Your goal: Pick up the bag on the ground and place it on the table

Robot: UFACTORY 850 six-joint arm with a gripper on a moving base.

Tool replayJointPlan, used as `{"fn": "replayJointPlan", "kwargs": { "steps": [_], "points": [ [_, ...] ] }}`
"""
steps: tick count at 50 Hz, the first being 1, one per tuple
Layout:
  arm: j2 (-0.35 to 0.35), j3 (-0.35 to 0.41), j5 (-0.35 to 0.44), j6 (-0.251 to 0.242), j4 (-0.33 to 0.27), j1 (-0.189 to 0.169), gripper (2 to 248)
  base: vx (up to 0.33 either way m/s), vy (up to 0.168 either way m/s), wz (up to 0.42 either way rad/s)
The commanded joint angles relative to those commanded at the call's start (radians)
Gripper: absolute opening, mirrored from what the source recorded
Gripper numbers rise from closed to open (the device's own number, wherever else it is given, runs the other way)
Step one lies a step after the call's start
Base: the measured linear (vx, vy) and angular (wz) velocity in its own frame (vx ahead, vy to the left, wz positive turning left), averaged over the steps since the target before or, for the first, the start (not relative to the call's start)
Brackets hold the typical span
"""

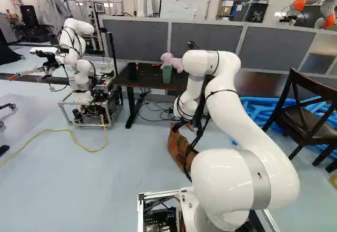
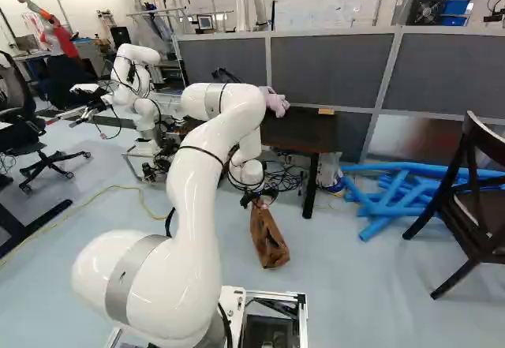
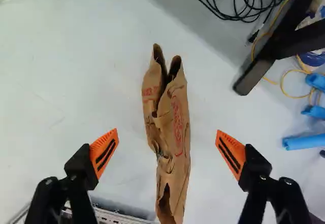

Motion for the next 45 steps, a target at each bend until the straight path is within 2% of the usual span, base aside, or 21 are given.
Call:
{"fn": "replayJointPlan", "kwargs": {
  "steps": [45],
  "points": [
    [-0.167, -0.138, -0.138, -0.011, 0.0, 0.0, 247, 0.0, 0.0, 0.0]
  ]
}}
